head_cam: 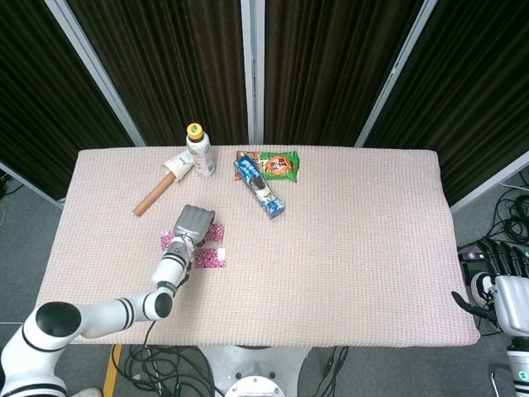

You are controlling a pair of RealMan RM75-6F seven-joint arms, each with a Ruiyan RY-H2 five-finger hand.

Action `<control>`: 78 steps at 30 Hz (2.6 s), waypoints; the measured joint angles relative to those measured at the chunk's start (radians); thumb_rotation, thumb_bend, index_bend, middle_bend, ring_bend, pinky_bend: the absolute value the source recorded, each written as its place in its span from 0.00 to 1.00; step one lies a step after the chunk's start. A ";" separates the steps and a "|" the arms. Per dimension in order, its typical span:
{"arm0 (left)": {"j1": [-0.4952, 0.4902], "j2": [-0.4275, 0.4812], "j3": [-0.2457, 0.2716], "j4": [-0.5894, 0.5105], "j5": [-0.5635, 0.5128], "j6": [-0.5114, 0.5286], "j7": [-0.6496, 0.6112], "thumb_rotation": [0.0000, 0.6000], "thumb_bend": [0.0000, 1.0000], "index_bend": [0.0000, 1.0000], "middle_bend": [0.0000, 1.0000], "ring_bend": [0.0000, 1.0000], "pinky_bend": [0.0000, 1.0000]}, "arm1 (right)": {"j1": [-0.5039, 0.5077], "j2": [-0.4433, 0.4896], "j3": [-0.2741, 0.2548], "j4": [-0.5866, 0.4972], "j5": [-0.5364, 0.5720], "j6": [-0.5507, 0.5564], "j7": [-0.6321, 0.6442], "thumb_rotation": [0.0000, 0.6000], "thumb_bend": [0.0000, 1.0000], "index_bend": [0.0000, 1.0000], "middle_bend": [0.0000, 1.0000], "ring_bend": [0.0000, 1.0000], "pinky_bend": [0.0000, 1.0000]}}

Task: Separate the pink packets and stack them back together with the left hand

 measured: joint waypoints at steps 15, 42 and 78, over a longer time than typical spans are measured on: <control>0.031 0.060 0.017 -0.291 -0.124 0.196 0.146 1.00 0.26 0.45 0.89 0.87 0.91 | -0.002 -0.001 -0.008 0.008 -0.018 0.003 0.019 0.73 0.09 0.09 0.06 0.00 0.00; 0.045 -0.002 0.005 -0.286 -0.162 0.217 0.193 1.00 0.26 0.43 0.89 0.87 0.91 | -0.007 0.004 -0.010 0.009 -0.016 0.003 0.030 0.74 0.09 0.09 0.06 0.00 0.00; 0.085 0.050 -0.005 -0.269 -0.054 0.259 0.140 1.00 0.26 0.34 0.90 0.87 0.91 | -0.011 0.002 -0.012 0.023 -0.021 0.004 0.063 0.74 0.09 0.09 0.06 0.00 0.00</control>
